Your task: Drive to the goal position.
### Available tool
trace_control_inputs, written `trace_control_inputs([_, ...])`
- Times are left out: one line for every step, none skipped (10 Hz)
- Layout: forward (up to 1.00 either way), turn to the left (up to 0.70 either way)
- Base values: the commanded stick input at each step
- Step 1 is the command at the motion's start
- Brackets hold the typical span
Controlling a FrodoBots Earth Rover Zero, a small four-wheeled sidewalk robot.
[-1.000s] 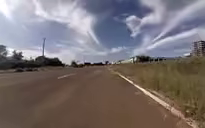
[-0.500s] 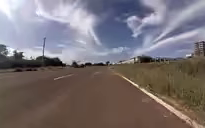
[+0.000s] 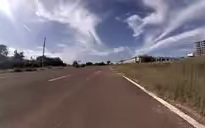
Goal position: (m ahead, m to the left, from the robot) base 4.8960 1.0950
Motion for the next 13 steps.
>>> trace_control_inputs([0.85, 0.00])
trace_control_inputs([0.85, 0.00])
trace_control_inputs([0.85, 0.00])
trace_control_inputs([0.84, 0.00])
trace_control_inputs([0.83, 0.00])
trace_control_inputs([0.84, 0.00])
trace_control_inputs([0.84, 0.00])
trace_control_inputs([0.84, 0.00])
trace_control_inputs([0.84, 0.00])
trace_control_inputs([0.84, 0.00])
trace_control_inputs([0.84, 0.00])
trace_control_inputs([0.84, 0.00])
trace_control_inputs([0.85, 0.00])
